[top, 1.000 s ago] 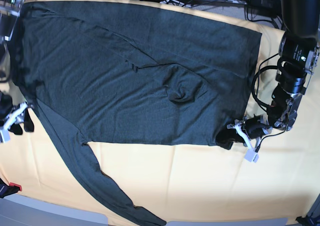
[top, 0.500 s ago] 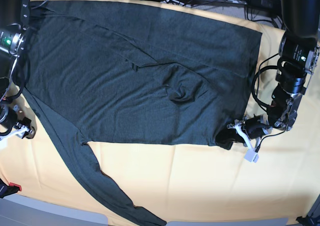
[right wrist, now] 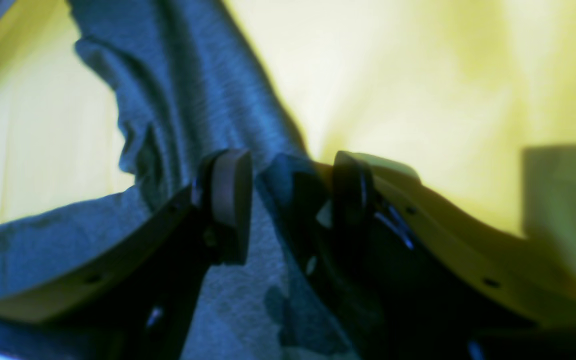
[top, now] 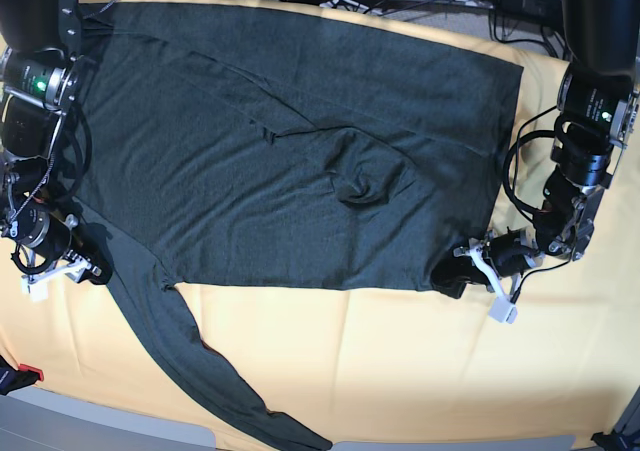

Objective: Fold the T-shirt properly
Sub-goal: 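Move the right gripper to the other hem corner and grasp it, then lift the hem with both grippers and fold it toward the collar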

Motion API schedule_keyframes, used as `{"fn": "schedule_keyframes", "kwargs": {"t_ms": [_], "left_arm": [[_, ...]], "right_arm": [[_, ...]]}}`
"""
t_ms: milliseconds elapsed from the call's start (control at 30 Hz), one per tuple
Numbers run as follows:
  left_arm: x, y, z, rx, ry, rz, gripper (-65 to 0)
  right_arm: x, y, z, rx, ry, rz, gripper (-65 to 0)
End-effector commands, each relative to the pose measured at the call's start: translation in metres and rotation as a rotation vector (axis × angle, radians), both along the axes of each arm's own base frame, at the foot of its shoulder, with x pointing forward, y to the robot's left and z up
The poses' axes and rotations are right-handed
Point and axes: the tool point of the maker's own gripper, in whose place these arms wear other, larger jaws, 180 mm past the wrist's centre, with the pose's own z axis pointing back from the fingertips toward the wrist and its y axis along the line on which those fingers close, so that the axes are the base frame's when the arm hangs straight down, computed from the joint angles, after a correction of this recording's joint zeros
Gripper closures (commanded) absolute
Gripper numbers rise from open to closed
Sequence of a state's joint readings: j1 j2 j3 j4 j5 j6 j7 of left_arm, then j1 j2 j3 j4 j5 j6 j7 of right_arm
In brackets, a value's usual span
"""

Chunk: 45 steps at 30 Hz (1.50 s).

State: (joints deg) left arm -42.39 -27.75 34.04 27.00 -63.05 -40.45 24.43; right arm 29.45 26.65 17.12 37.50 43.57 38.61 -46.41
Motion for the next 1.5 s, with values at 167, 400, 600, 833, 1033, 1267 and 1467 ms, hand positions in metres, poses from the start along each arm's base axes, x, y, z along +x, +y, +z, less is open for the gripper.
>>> {"fn": "schedule_keyframes", "kwargs": {"t_ms": [167, 400, 600, 833, 1033, 1267, 1467], "left_arm": [[0.007, 0.006, 0.01, 0.008, -0.013, 0.008, 0.0], [0.009, 0.006, 0.012, 0.008, -0.018, 0.008, 0.0], [0.024, 0.006, 0.033, 0.021, -0.063, 0.002, 0.0], [0.056, 0.013, 0.074, 0.106, -0.242, 0.001, 0.0], [0.078, 0.016, 0.1, 0.176, -0.373, 0.021, 0.0], [0.08, -0.007, 0.1, 0.195, -0.412, -0.043, 0.0], [0.074, -0.011, 0.096, 0.175, -0.408, -0.062, 0.0]], "right_arm": [[0.013, -0.008, 0.021, -0.016, -0.077, -0.004, -12.5], [0.029, -0.019, 0.036, -0.062, -0.179, -0.052, 0.0], [0.045, -0.029, 0.054, -0.144, -0.226, -0.055, 0.0], [0.062, -0.056, 0.068, -0.282, -0.202, -0.141, 0.0], [0.063, -0.067, 0.073, -0.323, -0.21, -0.161, 0.0], [0.061, -0.071, 0.079, -0.347, -0.237, -0.116, 0.0], [0.053, -0.062, 0.077, -0.309, -0.263, -0.056, 0.0]]}}
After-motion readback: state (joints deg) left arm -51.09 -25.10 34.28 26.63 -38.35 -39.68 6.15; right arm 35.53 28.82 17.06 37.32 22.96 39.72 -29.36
